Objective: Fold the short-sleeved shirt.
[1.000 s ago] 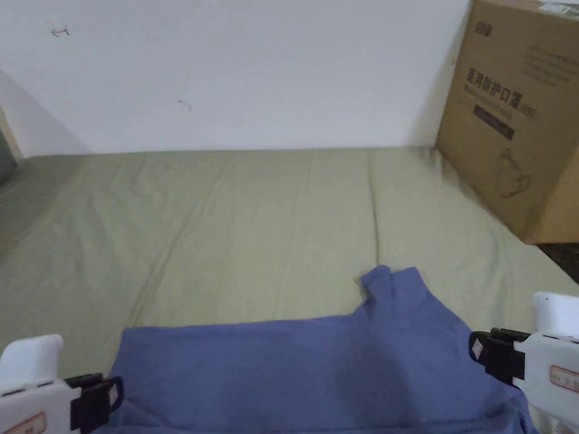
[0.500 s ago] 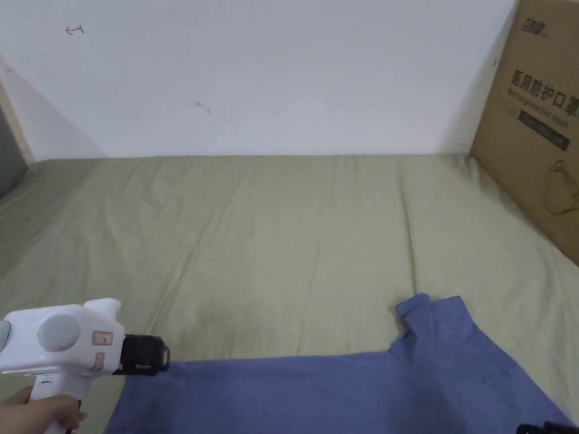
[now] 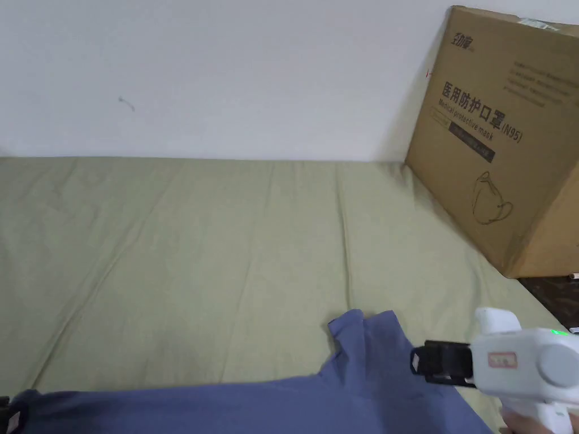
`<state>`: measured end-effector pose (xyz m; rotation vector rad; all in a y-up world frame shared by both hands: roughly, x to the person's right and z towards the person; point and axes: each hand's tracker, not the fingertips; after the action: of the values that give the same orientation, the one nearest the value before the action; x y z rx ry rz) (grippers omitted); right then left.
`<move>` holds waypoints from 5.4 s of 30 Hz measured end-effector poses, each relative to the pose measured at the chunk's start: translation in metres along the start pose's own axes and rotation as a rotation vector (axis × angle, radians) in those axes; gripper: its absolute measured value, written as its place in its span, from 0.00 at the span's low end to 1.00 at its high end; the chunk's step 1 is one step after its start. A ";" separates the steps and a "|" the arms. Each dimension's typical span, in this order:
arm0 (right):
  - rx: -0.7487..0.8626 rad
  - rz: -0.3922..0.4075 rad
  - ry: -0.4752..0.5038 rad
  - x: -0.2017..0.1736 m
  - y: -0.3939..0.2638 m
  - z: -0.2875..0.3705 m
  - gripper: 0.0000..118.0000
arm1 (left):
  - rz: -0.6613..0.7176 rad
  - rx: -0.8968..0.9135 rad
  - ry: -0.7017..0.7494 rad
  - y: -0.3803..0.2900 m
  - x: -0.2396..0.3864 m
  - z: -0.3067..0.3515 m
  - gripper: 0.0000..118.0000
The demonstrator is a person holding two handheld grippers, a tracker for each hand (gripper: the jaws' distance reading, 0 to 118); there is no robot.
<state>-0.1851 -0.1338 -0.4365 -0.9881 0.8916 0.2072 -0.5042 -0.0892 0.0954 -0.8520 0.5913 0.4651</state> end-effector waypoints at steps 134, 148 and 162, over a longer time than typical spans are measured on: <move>0.002 0.252 0.010 -0.168 -0.161 0.179 0.00 | 0.267 -0.016 0.159 -0.170 -0.030 0.093 0.05; 0.018 0.228 0.049 -0.143 -0.175 0.198 0.00 | 0.292 -0.101 -0.361 -0.110 0.141 0.008 0.15; 0.021 0.184 0.057 -0.128 -0.176 0.192 0.00 | 0.360 -0.064 -0.378 -0.113 0.104 0.027 0.09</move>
<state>-0.0672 -0.0512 -0.1849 -0.8959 1.0360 0.3256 -0.3511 -0.1174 0.1052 -0.6940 0.3794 0.9540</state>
